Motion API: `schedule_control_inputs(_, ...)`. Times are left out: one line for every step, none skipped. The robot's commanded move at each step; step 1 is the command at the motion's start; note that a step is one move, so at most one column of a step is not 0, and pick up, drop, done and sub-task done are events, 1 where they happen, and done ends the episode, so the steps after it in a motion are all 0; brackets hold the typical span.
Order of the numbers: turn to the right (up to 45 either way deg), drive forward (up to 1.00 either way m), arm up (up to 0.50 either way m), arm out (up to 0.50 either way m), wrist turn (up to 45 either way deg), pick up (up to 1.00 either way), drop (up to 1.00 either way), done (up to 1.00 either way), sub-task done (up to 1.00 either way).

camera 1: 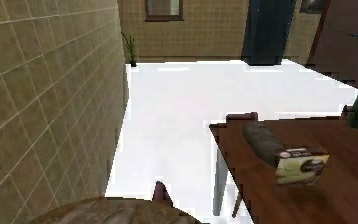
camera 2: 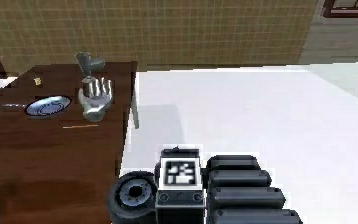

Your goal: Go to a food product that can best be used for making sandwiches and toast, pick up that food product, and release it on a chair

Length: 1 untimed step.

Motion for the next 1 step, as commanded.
schedule_control_inputs(-3.0, 0.00, 0.00, 0.00, 0.0, 0.00, 0.00, 0.00, 0.00)
